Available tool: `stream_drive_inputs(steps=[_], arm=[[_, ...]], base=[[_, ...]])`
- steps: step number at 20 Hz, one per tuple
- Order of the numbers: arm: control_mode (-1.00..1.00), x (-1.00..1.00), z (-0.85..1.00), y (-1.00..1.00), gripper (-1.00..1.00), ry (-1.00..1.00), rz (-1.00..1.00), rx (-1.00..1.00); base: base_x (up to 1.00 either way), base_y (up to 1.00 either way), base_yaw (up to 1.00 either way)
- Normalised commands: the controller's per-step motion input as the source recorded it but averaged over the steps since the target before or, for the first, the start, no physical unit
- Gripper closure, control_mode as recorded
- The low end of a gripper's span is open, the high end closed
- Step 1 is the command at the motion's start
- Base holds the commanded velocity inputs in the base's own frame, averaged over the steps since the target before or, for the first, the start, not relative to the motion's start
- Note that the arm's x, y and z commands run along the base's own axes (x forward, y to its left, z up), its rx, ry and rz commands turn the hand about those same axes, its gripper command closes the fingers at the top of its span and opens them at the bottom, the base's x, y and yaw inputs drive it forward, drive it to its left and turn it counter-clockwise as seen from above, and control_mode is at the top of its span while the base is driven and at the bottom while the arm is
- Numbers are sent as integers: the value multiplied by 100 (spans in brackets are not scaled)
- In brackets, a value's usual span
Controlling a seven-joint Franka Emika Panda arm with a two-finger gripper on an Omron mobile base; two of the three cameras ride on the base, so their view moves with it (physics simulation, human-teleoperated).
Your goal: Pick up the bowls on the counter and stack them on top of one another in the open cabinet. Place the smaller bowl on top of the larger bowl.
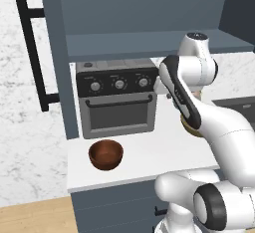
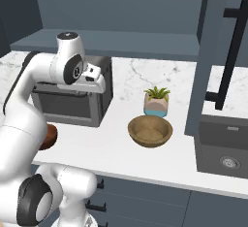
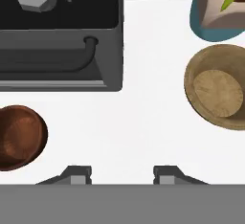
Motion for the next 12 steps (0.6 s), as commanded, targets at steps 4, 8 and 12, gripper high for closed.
stream_drive_inputs(steps=[4,8,12], arm=[[-100,0,-2,-3,-100,0,0,0],[-100,-14,-1,0,-100,8,0,4],[-100,-55,-38,54,-100,30,0,8]], base=[[0,0,0],[0,0,0],[0,0,0]])
